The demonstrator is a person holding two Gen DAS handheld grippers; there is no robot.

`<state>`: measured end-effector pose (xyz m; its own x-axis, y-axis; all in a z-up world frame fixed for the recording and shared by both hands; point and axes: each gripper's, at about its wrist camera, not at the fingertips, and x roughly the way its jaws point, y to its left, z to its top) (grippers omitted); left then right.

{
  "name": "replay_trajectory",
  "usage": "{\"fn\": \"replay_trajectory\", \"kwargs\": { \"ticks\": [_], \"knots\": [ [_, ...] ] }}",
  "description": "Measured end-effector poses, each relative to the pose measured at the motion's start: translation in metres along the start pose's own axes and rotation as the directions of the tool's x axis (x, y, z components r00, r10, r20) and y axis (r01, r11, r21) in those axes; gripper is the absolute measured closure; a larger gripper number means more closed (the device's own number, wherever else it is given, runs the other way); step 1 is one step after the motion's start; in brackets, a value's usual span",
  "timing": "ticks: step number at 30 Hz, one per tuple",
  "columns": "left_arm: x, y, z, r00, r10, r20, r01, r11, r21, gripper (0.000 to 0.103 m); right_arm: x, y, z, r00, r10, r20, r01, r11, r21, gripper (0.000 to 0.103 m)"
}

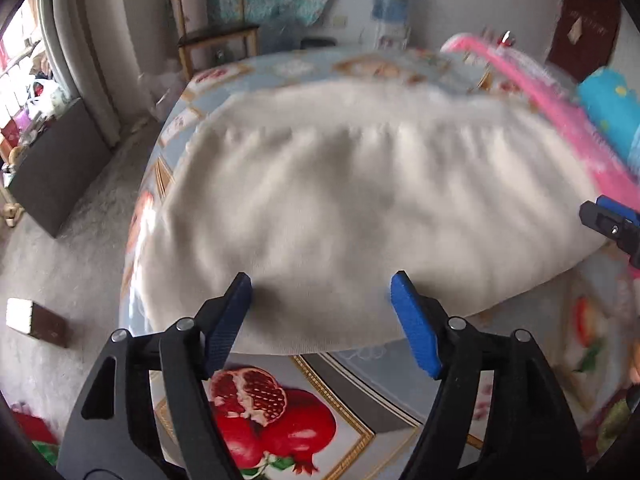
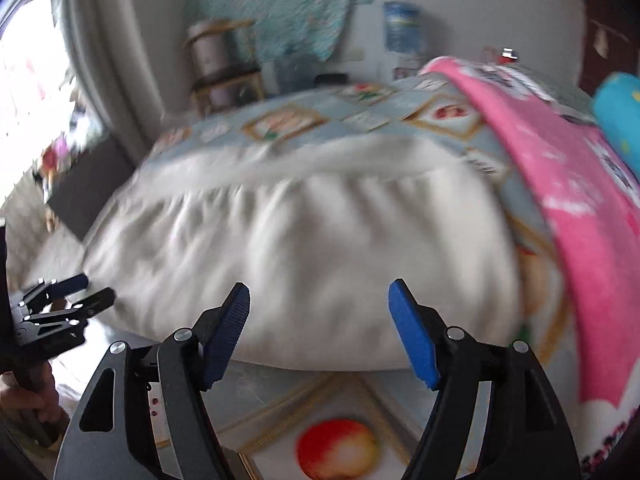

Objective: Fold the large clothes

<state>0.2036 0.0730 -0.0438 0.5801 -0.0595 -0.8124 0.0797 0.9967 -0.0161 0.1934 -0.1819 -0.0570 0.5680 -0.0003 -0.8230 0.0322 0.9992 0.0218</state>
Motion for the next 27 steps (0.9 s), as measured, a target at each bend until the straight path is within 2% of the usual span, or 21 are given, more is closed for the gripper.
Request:
{"fn": "replay_trajectory", "kwargs": {
  "ticks": [1,2,5,7,11,13,16,18,21,24,27],
  "knots": [
    [-0.001,-0.002,-0.002,1.000,0.012,0.023,-0.012,1.000,0.001,0.033,0.010,0.006,-0.002,0.999,-0.042,-0.030,0.042,0.999,-0.025,0.033],
    [-0.004,-0.002,-0.003,0.999,0.016,0.028,-0.016,1.000,-0.008,0.033,0.006,0.010,-0.001,0.998,-0.068,-0.004,0.068,0.997,-0.038,0.032],
    [-0.023,0.001,-0.004,0.999,0.004,0.050,-0.003,1.000,-0.026,0.032,-0.017,0.011,0.001,1.000,-0.009,0.006,0.009,1.000,-0.006,0.032],
    [-0.038,0.000,-0.006,0.997,0.011,0.078,-0.011,1.000,-0.010,0.026,-0.043,0.011,-0.003,0.999,0.022,0.046,-0.022,1.000,0.012,0.032],
    [-0.082,-0.008,-0.012,0.987,-0.046,0.154,0.045,0.999,0.013,0.016,-0.083,0.015,-0.021,0.994,0.054,0.099,-0.056,0.998,0.019,0.021],
    [-0.096,-0.013,-0.014,0.982,-0.071,0.176,0.068,0.997,0.019,0.011,-0.099,0.018,-0.030,0.992,0.036,0.122,-0.039,0.999,0.018,0.016],
    [-0.115,-0.022,-0.017,0.976,-0.091,0.200,0.089,0.996,0.020,0.008,-0.117,0.019,-0.033,0.988,0.003,0.156,-0.004,1.000,0.008,0.013],
    [-0.125,-0.027,-0.018,0.973,-0.074,0.218,0.073,0.997,0.009,0.008,-0.131,0.018,-0.036,0.981,-0.062,0.182,0.062,0.998,0.004,0.011],
    [-0.139,-0.034,-0.016,0.969,-0.036,0.245,0.036,0.999,0.005,0.008,-0.147,0.014,-0.038,0.969,-0.118,0.215,0.115,0.993,0.024,0.008],
    [-0.143,-0.040,-0.010,0.970,0.048,0.237,-0.050,0.999,0.002,0.008,-0.159,0.010,-0.043,0.958,-0.163,0.238,0.150,0.986,0.071,0.006],
    [-0.146,-0.044,-0.008,0.965,0.077,0.250,-0.080,0.997,0.002,0.008,-0.160,0.010,-0.047,0.954,-0.187,0.234,0.171,0.982,0.086,0.006]
  ]
}}
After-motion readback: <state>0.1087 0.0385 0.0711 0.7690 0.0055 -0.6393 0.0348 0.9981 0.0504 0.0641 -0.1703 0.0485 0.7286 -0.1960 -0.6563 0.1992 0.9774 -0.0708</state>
